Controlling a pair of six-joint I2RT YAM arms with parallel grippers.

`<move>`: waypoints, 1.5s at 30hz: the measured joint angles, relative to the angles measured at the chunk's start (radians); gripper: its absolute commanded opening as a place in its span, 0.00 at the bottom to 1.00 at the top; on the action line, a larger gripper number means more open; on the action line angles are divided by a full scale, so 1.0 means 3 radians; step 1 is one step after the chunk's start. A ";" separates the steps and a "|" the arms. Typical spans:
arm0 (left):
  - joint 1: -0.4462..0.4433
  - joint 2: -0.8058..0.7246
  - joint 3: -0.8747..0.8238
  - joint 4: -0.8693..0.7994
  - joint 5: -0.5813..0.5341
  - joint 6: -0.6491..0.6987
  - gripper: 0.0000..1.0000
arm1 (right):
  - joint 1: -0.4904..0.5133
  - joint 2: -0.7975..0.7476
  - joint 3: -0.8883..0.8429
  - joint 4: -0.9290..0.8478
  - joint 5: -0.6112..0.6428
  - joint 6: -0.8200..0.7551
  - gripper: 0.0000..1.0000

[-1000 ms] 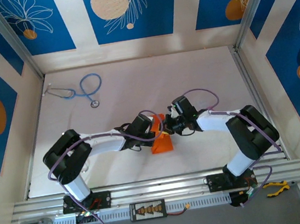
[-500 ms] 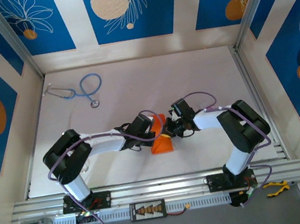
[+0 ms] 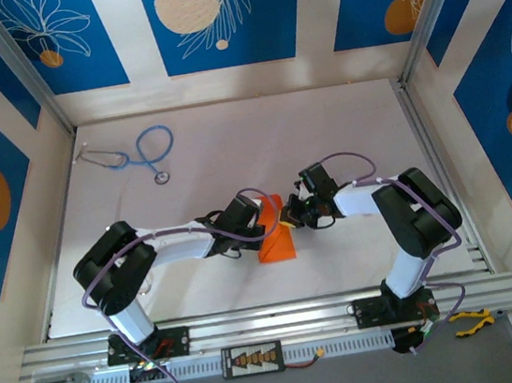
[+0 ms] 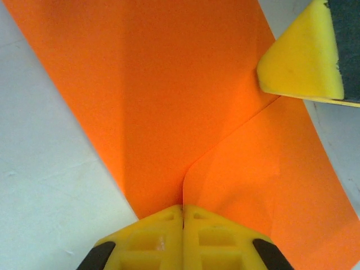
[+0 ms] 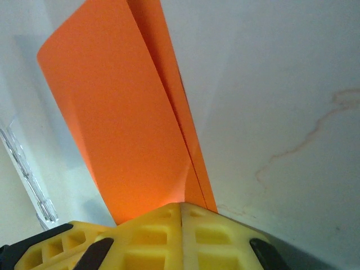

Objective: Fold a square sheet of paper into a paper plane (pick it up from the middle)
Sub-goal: Fold the triangle a second time at the center of the table.

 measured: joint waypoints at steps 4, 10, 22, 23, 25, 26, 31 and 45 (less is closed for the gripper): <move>0.0000 0.0000 -0.0001 0.0003 0.0000 0.0000 0.00 | -0.0033 -0.0023 -0.0066 0.0109 -0.0027 0.0009 0.00; 0.0000 -0.0006 -0.0008 -0.0001 0.0000 0.0000 0.00 | -0.0212 -0.0181 -0.0202 0.0214 -0.0034 0.0052 0.00; 0.0001 -0.0047 -0.0023 -0.0069 -0.0004 0.0000 0.00 | 0.0393 -0.0388 -0.0088 0.0118 -0.0058 0.0104 0.00; 0.0001 -0.0048 -0.0023 -0.0071 -0.0003 0.0000 0.00 | 0.0443 -0.0364 -0.0088 0.0117 -0.0057 0.0127 0.00; 0.0001 -0.0048 -0.0023 -0.0072 -0.0003 0.0000 0.00 | 0.0496 -0.0310 -0.0088 0.0117 -0.0047 0.0155 0.00; 0.0001 -0.0048 -0.0023 -0.0074 -0.0003 0.0000 0.00 | 0.0510 -0.0275 -0.0088 0.0117 -0.0046 0.0169 0.00; 0.0001 -0.0050 -0.0023 -0.0074 -0.0003 0.0000 0.00 | 0.0516 -0.0126 -0.0108 0.0118 -0.0008 0.0214 0.00; 0.0004 -0.0514 -0.0020 -0.0286 -0.0113 -0.0088 0.22 | 0.0507 -0.0056 -0.0174 0.0254 -0.0025 0.0239 0.00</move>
